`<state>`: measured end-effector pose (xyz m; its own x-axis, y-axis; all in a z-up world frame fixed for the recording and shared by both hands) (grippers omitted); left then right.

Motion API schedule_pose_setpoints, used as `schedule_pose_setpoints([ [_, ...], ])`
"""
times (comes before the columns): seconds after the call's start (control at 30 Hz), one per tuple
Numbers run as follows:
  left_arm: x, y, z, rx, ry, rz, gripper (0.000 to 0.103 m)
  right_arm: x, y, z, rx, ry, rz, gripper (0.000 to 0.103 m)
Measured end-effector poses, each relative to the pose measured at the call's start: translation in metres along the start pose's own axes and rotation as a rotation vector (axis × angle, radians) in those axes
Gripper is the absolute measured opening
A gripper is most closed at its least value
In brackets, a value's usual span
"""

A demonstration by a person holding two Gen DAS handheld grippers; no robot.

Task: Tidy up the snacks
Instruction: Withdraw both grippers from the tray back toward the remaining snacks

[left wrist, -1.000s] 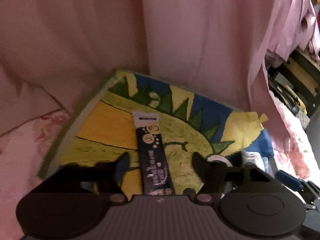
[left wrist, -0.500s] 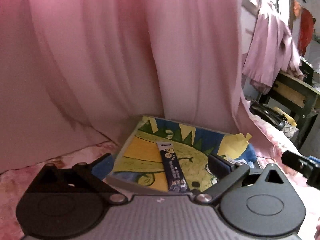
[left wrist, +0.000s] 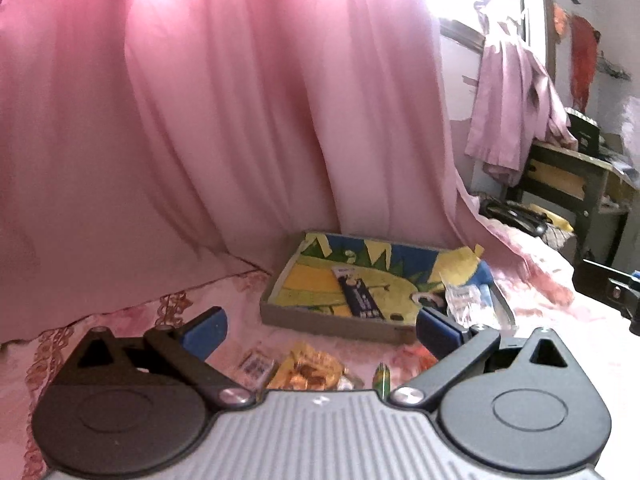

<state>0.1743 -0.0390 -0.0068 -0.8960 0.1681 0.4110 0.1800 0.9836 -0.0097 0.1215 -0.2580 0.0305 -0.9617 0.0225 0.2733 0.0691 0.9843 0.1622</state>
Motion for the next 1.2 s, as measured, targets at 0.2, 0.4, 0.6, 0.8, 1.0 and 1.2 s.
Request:
schedule_pose_setpoints([
  [0.2, 0.026, 0.001, 0.018, -0.036, 0.006, 0.000, 0.103, 0.026, 0.010, 0.016, 0.015, 0.013, 0.002, 0.102],
  [0.4, 0.045, 0.003, 0.035, -0.071, 0.022, -0.007, 0.103, 0.044, 0.014, 0.032, -0.011, 0.057, 0.017, 0.102],
  [0.6, 0.052, 0.009, 0.052, -0.088, 0.091, -0.031, 0.103, 0.052, 0.018, 0.051, -0.003, 0.126, 0.042, 0.102],
  [0.8, 0.051, 0.012, 0.058, -0.088, 0.148, -0.037, 0.103, 0.048, 0.018, 0.068, -0.004, 0.212, 0.069, 0.102],
  [1.0, 0.036, 0.022, 0.069, -0.051, 0.283, -0.067, 0.103, 0.039, 0.020, 0.081, -0.015, 0.302, 0.077, 0.102],
  [1.2, 0.016, 0.036, 0.082, 0.026, 0.431, -0.043, 0.103, 0.027, 0.028, 0.092, 0.012, 0.375, 0.055, 0.102],
])
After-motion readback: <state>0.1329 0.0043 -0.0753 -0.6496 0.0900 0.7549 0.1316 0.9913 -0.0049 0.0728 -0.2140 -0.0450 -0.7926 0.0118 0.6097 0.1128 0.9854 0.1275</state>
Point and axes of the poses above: each gripper's, at about its wrist camera, not at the fingertips, and x roughly against the way its jaws point, y to its left, z to its underside, the point moved 4 cm from there along -x, roughly the way its jaws point, and after that the axes turned 3 degrees about -x, right-handed, at the moved point
